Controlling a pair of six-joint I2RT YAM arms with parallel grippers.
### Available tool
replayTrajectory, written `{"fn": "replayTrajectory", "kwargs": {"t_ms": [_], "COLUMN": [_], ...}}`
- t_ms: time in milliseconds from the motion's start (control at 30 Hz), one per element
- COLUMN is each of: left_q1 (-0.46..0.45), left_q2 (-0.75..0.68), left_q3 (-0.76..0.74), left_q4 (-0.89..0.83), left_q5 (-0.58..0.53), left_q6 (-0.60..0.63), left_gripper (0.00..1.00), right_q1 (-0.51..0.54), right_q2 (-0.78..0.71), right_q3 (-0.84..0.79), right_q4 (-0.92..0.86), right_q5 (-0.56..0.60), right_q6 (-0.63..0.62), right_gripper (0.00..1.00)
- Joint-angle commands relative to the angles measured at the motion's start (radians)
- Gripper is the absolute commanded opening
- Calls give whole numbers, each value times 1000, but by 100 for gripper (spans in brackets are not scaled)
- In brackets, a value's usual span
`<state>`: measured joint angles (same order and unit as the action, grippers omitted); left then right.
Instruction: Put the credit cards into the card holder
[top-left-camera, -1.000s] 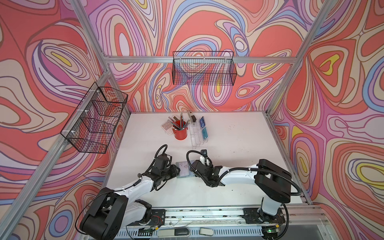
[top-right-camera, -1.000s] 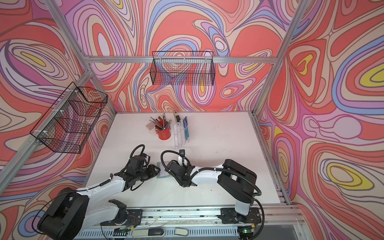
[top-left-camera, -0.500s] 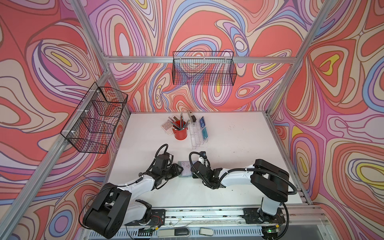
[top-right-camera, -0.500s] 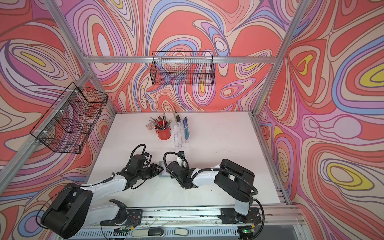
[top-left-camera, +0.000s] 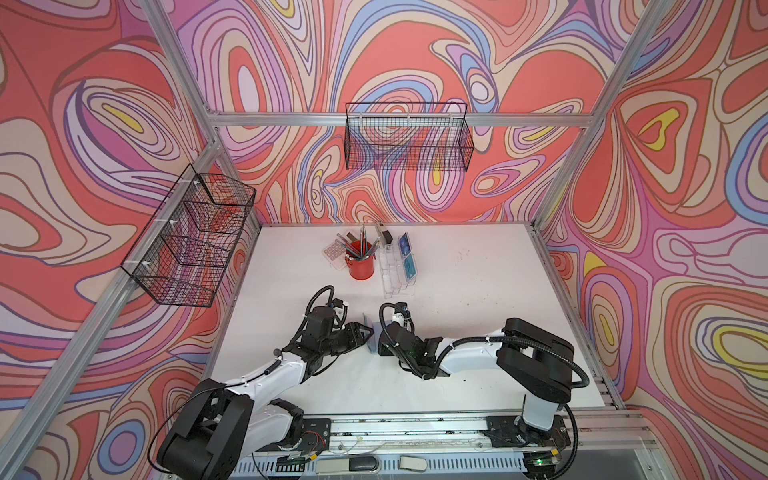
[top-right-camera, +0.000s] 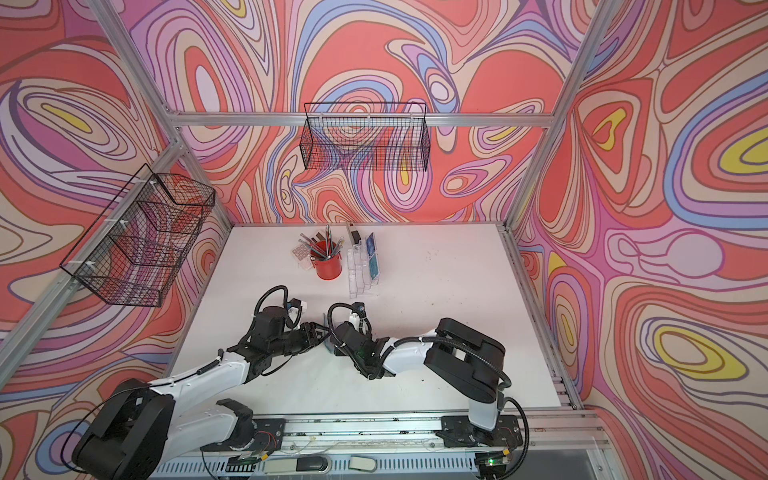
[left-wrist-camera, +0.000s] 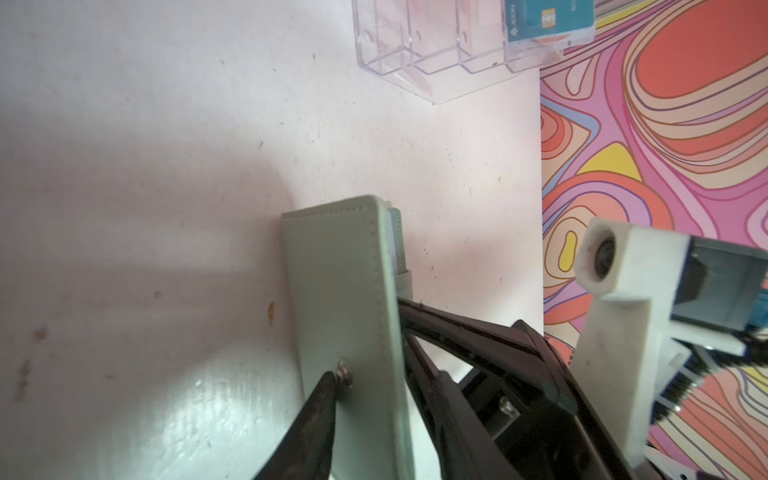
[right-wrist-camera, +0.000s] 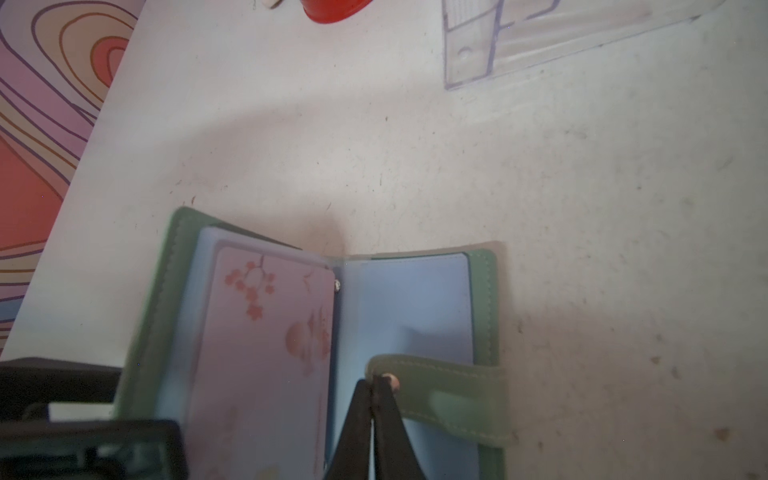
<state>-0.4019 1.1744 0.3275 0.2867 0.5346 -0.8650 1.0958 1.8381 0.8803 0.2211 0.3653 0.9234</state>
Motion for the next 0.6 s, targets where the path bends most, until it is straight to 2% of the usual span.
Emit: {"fn": "replayTrajectory", "kwargs": {"t_ms": [0, 233, 567], "left_q1": [-20, -62, -88], "left_q2": [2, 31, 171], "left_q3": [19, 13, 31], "left_q4": [54, 66, 179], "left_q5": [28, -41, -41], "left_q6": [-14, -8, -23], "left_gripper": [43, 44, 41], "right_q1": [12, 12, -20], "right_q2": [21, -17, -70], "right_q3": [-18, -71, -161], "right_q4": [42, 78, 119], "right_q5": [-17, -8, 5], "right_q6": [24, 39, 69], "right_gripper": [0, 0, 0]}}
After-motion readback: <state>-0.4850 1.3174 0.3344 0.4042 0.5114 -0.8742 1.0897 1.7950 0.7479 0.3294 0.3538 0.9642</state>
